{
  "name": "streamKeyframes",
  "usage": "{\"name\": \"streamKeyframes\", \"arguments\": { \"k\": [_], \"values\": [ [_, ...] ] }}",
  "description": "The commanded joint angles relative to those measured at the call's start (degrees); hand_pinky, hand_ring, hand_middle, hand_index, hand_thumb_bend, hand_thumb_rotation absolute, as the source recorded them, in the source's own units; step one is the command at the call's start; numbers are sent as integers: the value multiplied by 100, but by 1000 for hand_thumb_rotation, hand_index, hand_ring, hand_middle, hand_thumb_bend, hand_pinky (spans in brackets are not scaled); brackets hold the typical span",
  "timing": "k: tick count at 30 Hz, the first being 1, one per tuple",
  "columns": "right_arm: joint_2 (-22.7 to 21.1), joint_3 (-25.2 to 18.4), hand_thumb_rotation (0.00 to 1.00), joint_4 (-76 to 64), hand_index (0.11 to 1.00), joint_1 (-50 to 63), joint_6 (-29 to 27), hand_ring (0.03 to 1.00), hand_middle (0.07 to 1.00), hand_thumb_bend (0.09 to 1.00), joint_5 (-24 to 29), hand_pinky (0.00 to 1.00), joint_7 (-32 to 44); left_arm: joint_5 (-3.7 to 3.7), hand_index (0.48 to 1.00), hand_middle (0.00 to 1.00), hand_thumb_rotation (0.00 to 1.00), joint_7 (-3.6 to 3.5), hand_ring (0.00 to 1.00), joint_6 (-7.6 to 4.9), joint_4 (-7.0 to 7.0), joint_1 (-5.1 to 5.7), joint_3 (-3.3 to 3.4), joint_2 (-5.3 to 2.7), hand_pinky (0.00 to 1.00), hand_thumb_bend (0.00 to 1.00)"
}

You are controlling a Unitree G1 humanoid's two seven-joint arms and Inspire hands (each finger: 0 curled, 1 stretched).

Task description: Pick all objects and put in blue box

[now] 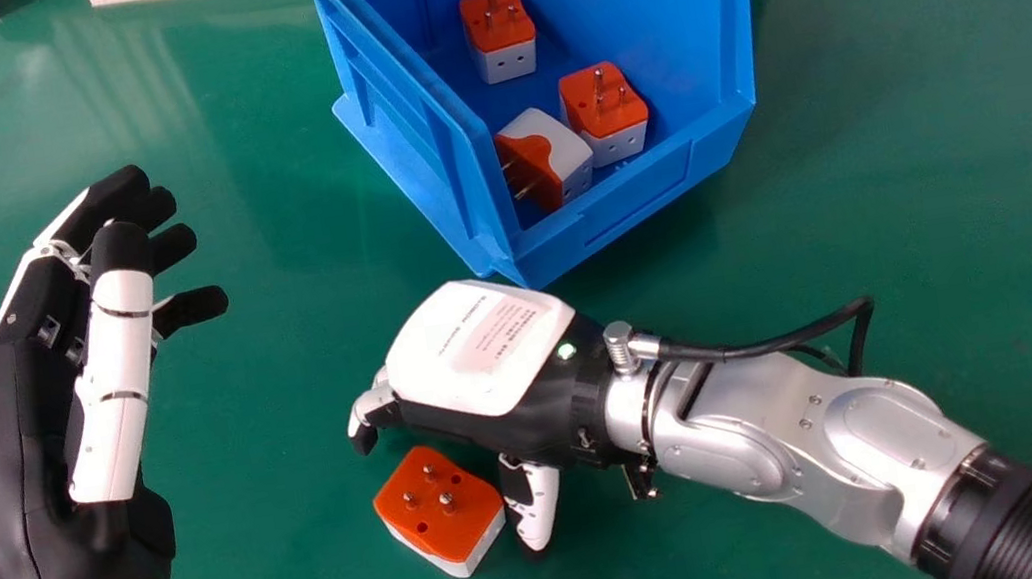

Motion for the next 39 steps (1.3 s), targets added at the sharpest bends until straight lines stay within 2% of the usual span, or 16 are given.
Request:
{"name": "streamKeyframes", "arguments": {
  "k": [1,4,7,10,13,16,19,24,28,32,35,39],
  "values": [
    [181,308,152,73,719,179,-238,709,743,895,-42,597,52,-9,749,783,647,13,765,-68,-155,-23,-7,-1,622,613],
    [190,340,154,69,715,178,-205,707,740,884,-33,594,95,24,753,785,647,26,765,-98,-148,-27,-12,-9,624,617],
    [193,371,149,93,713,169,-243,706,740,872,-26,593,41,4,748,780,645,40,759,-86,-156,-32,-15,-34,616,616],
    [190,420,146,87,710,156,-237,703,737,869,-58,589,53,25,746,779,644,32,756,-99,-147,-26,-15,-24,608,611],
    [200,440,127,84,713,157,-226,701,738,851,-34,587,94,-10,745,779,647,7,756,-120,-141,-15,-7,-25,605,610],
    [193,459,120,71,716,142,-263,700,739,847,-39,587,98,44,745,780,648,9,758,-138,-137,-11,-9,-11,605,610],
    [160,515,115,6,716,120,-268,698,737,849,-159,585,60,60,744,780,654,21,757,-114,-151,-6,-17,-18,602,612],
    [111,577,102,-114,706,149,-295,688,730,845,-296,574,-26,38,748,782,659,12,762,-99,-159,-10,-20,-25,608,616],
    [107,553,110,-250,705,220,-252,686,730,847,-222,571,151,42,752,786,660,33,766,-86,-159,-13,-27,-42,617,609],
    [93,550,66,-278,699,236,-229,681,727,816,-236,562,199,56,754,788,660,32,771,-92,-142,-15,-24,-34,624,604],
    [105,531,26,-261,684,250,-199,676,721,773,-265,554,121,55,760,794,662,37,777,-87,-154,-9,-21,-37,639,603],
    [186,495,17,-7,659,231,-211,665,709,767,-266,544,-218,30,760,794,663,39,778,-67,-178,-7,-19,-39,643,602]
  ]
}}
